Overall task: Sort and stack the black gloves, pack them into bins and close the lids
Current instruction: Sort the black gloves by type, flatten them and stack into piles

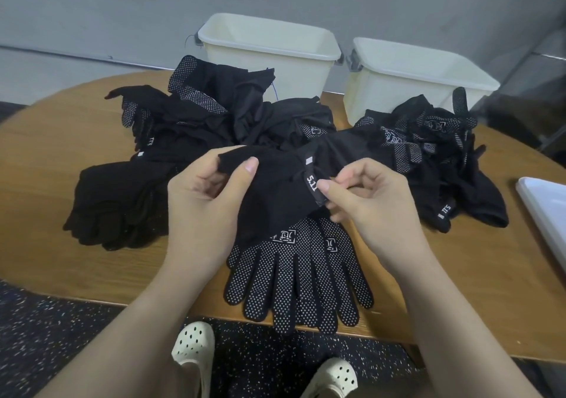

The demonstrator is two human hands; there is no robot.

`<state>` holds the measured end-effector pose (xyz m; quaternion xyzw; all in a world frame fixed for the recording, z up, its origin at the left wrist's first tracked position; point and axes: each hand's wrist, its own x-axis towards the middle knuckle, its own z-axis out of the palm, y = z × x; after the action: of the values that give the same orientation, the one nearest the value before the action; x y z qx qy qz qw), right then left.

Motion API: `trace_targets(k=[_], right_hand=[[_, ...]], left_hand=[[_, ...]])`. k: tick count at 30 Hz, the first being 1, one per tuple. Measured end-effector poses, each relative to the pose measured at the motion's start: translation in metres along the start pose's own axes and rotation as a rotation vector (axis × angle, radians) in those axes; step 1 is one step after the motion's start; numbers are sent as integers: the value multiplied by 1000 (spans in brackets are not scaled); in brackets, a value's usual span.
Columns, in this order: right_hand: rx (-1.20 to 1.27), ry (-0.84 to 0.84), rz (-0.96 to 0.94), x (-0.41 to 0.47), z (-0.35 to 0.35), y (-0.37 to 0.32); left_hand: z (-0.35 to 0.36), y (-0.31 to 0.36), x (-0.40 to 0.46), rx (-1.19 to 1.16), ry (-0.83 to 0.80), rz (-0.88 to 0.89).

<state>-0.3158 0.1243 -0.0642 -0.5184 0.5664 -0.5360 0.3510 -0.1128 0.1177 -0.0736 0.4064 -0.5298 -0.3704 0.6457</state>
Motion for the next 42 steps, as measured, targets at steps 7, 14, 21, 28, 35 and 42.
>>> trace_targets(k=[7, 14, 21, 28, 35, 42], right_hand=[[219, -255, 196, -13, 5, -13], [251, -267, 191, -12, 0, -11], [269, -211, 241, -11, -6, -10], [311, -197, 338, -17, -29, -8], [433, -287, 327, -28, -63, -10], [40, -176, 320, -32, -104, 12]], left_hand=[[12, 5, -14, 233, -68, 308], [17, -3, -23, 394, -451, 318], [18, -10, -24, 332, -472, 307], [34, -8, -14, 61, -226, -304], [71, 8, -27, -97, -455, -519], [103, 5, -30, 83, -407, -382]])
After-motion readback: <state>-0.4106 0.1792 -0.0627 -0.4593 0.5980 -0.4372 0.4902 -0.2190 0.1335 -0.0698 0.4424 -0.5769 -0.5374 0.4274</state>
